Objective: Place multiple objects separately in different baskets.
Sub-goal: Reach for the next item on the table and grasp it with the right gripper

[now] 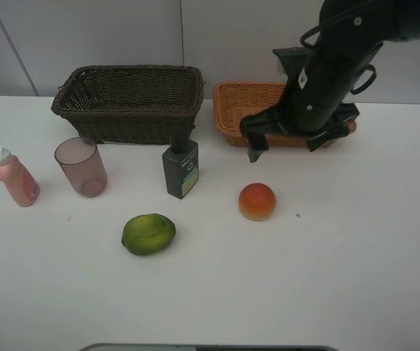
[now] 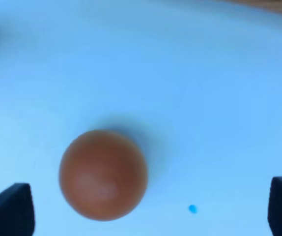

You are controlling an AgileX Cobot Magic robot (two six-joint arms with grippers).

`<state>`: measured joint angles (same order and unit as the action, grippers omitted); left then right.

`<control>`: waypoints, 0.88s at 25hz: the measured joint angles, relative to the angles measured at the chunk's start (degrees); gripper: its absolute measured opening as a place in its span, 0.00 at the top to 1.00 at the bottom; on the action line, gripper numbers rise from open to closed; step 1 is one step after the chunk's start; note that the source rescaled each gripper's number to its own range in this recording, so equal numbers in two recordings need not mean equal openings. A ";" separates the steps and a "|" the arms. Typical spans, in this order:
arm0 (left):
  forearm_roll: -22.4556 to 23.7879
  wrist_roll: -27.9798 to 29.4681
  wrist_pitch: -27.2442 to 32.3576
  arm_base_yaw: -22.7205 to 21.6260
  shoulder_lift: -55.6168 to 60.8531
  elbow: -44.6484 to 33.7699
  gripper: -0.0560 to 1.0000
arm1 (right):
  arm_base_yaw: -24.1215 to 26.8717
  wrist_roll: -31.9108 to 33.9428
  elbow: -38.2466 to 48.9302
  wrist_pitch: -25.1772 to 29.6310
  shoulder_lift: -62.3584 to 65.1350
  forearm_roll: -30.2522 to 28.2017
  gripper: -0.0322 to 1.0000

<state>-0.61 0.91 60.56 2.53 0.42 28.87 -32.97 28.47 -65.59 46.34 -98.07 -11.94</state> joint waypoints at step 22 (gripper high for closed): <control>0.00 0.00 0.00 0.00 0.00 0.00 0.01 | -0.64 9.17 -0.27 -5.15 -9.49 4.26 0.00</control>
<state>-0.61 0.91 60.56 2.53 0.42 28.87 -33.60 37.64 -65.86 41.20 -107.56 -7.68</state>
